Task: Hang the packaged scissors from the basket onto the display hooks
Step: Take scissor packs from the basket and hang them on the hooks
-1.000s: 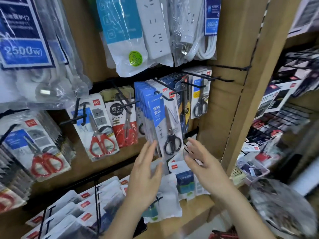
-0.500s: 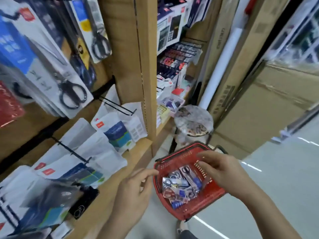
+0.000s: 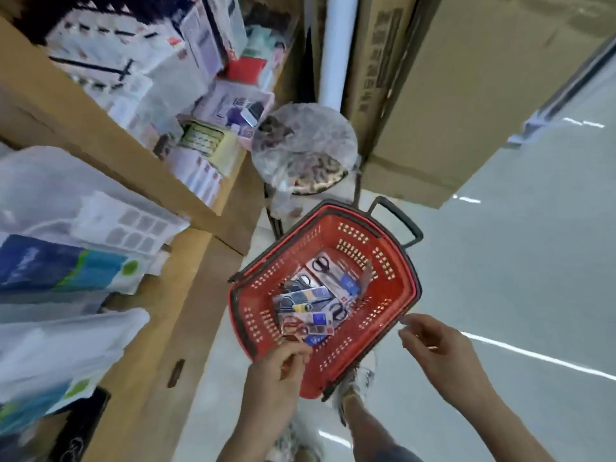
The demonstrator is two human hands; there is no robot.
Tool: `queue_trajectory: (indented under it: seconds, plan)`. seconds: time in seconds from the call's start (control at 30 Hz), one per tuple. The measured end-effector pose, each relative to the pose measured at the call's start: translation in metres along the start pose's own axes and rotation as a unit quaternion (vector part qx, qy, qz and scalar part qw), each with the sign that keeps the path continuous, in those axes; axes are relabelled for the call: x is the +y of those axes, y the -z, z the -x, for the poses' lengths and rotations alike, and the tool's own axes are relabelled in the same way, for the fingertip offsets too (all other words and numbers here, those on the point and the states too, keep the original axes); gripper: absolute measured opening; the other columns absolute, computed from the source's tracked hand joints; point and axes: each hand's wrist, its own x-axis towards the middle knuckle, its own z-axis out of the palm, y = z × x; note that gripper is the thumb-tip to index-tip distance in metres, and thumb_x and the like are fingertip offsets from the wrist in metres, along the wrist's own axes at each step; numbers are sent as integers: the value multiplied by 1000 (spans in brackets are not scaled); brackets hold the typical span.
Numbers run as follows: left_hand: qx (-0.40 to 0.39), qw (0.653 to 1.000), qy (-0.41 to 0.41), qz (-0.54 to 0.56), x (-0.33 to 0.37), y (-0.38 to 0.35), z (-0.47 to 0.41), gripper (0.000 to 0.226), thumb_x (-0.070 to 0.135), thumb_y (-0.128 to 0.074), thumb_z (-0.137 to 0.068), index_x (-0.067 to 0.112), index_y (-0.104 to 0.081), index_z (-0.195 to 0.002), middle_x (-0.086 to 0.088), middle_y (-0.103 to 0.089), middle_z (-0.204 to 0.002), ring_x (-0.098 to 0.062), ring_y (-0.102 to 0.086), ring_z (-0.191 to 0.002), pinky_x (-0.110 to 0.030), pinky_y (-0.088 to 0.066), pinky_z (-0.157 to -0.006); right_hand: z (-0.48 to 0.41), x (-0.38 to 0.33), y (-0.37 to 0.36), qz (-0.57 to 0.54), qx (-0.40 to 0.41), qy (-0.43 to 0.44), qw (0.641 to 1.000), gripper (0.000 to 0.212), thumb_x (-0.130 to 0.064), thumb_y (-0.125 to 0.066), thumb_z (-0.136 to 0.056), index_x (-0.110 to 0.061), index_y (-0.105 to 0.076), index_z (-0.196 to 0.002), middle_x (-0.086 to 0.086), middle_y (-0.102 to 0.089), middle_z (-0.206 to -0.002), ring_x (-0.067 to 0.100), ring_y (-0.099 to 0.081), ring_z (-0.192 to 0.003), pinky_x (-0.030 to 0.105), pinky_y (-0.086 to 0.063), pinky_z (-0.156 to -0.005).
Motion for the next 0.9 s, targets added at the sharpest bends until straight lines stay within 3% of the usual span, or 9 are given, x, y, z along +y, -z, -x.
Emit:
queue_trajectory:
  seconds: [0.13, 0.23, 0.33, 0.47, 0.57, 0.63, 0.73, 0.8, 0.9]
  plan:
    - [-19, 999, 14, -28, -46, -53, -98, 23, 20, -62, -95, 38, -70, -82, 27, -69, -88, 9, -62, -87, -16, -49, -81, -85, 72, -56, -9, 13, -64, 998, 21, -18, -68, -91, -16, -71, -112, -9, -73, -97, -3, -66, -79, -1, -42, -68]
    - [-40, 998, 19, -49, -91, -91, -172, 20, 13, -63, -94, 29, -73, -87, 23, -67, -90, 11, -60, -88, 0, -39, -74, -151, 107, -96, 5, 17, -65, 998, 29, -15, -67, -91, -15, -67, -120, -3, -69, -105, 12, -65, -92, 4, -42, -74]
    - [-59, 997, 29, -42, -139, -127, -248, 30, 7, -64, -92, 33, -68, -79, 18, -70, -88, -6, -67, -90, -12, -49, -78, -217, 136, -132, 41, 68, -45, 996, 33, -20, -62, -95, -14, -63, -128, 3, -68, -120, 20, -62, -108, 21, -41, -88]
    - [-79, 996, 36, -20, -175, -166, -322, 32, 9, -62, -94, 36, -67, -78, 16, -70, -92, -5, -66, -90, -14, -49, -72, -294, 177, -174, 97, 73, -84, 989, 46, -20, -54, -99, -15, -45, -144, 8, -61, -135, 27, -64, -110, 24, -44, -83]
    - [-96, 995, 21, -32, -197, -186, -349, 27, 5, -63, -92, 30, -70, -86, 14, -71, -96, -7, -66, -95, -25, -52, -86, -330, 198, -198, 122, 76, -127, 981, 40, -14, -46, -100, -16, -51, -139, 5, -68, -115, 21, -67, -78, 29, -55, -68]
    - [-111, 993, 16, -47, -206, -198, -357, 22, 7, -64, -91, 25, -72, -102, 9, -71, -105, -9, -65, -102, -25, -51, -91, -339, 199, -205, 160, 101, -107, 976, 30, -13, -47, -99, -13, -62, -125, 10, -72, -111, 23, -68, -79, 38, -59, -70]
    - [-162, 985, -21, -53, -196, -211, -353, 57, 28, -74, -85, 30, -52, -138, 19, -54, -126, -1, -52, -117, -16, -41, -91, -325, 177, -205, 191, 155, -8, 969, 26, -14, -57, -93, -14, -70, -116, 4, -75, -100, 20, -71, -75, 26, -56, -67]
    - [-156, 981, -92, -70, -180, -219, -344, 78, 33, -77, -82, 31, -37, -148, 24, -43, -131, 5, -41, -122, -5, -30, -95, -303, 156, -202, 149, 174, 22, 973, 25, -14, -61, -89, -16, -72, -111, -8, -71, -86, 7, -64, -62, 12, -46, -57]
    - [-69, 985, -133, -85, -173, -213, -339, 43, 24, -64, -93, 30, -56, -136, 5, -64, -127, -10, -58, -115, -10, -41, -92, -274, 137, -199, -81, 121, -7, 989, 28, -29, -67, -91, -28, -65, -119, -8, -75, -88, 7, -71, -71, 25, -58, -65]
